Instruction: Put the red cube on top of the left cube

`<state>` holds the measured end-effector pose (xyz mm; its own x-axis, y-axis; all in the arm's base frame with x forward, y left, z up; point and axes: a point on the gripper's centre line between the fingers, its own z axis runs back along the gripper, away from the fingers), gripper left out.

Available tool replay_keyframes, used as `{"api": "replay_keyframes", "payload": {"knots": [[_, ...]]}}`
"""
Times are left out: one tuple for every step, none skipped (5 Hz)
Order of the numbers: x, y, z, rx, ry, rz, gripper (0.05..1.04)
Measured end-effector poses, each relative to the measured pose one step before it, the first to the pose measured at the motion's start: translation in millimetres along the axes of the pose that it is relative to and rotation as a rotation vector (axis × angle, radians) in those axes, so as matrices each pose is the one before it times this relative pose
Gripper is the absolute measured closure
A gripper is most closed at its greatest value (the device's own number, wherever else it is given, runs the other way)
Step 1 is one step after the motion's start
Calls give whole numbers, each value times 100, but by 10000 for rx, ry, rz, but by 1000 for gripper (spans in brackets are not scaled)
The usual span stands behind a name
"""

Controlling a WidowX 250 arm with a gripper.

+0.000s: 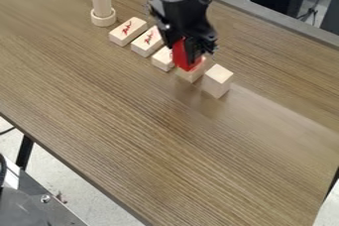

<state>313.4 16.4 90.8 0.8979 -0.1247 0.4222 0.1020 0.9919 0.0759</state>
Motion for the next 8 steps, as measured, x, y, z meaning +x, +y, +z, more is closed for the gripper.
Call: {"api": "replay_keyframes", "payload": {"knots": [[446, -4, 257, -37, -84, 77, 537], [-170, 121, -426, -3, 139, 42, 537], [-201, 112, -662, -30, 135, 108, 537], [332, 287, -367, 83, -80, 57, 537], [422, 270, 57, 42, -102, 117, 537], [556, 239, -177, 24, -27, 88, 537], [131, 254, -370, 10, 48, 49, 537], [-179, -13, -382, -10, 123, 49, 537]]}}
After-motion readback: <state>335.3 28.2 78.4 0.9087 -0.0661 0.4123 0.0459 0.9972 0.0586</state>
